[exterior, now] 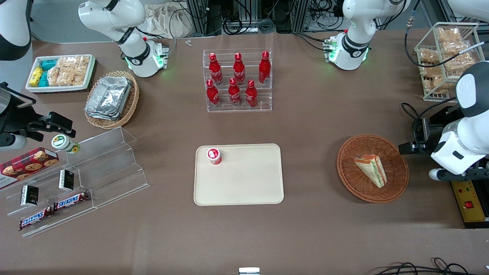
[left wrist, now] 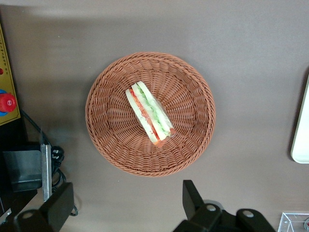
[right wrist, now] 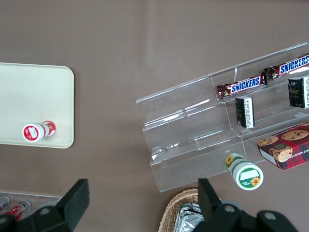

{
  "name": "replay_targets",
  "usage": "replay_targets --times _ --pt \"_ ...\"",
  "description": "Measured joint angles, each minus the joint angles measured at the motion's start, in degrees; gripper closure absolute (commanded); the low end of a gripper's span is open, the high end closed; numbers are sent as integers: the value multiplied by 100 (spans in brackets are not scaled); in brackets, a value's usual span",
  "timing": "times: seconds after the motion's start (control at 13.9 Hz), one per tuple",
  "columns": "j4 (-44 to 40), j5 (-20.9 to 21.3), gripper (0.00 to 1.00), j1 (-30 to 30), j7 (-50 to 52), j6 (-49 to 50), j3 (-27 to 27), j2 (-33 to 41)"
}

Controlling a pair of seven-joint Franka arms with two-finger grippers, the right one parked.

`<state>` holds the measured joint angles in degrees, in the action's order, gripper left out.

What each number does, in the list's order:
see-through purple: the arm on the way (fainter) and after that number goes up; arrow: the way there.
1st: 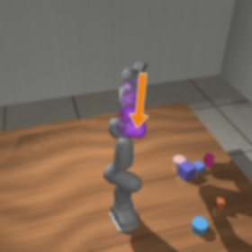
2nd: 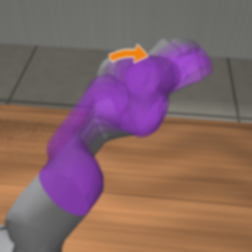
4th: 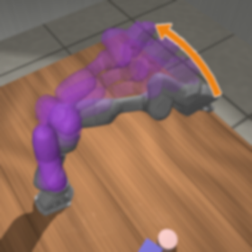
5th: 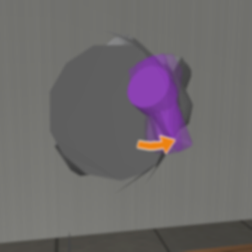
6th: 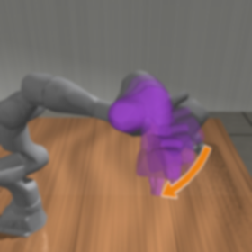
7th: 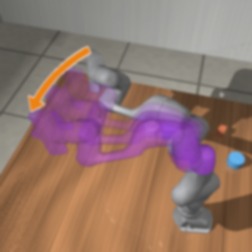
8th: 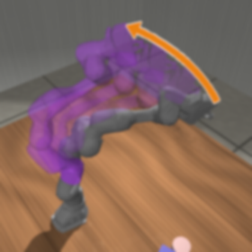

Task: Place sandwich from basket to tray
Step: 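Move the left gripper over the sandwich in the wicker basket, then lower the left gripper and grasp the wrapped sandwich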

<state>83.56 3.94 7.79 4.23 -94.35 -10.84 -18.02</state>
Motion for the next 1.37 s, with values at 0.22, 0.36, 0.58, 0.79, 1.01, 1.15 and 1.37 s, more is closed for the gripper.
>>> replay_targets --times 0.22,0.36,0.58,0.79,1.01,1.15,1.37 --pt "96 0 0 -1 2 -47 -1 -5" --pt "421 0 0 -4 66 -438 -9 55" --pt "1211 -1 0 -4 224 -1332 -11 162" --pt "1841 -1 1 -1 522 -2151 -3 122" --pt "2334 -3 1 0 901 -2886 2 3" --pt "2435 -3 1 2 1150 -3046 6 -176" --pt "2446 -4 1 3 1578 -3424 11 -563"
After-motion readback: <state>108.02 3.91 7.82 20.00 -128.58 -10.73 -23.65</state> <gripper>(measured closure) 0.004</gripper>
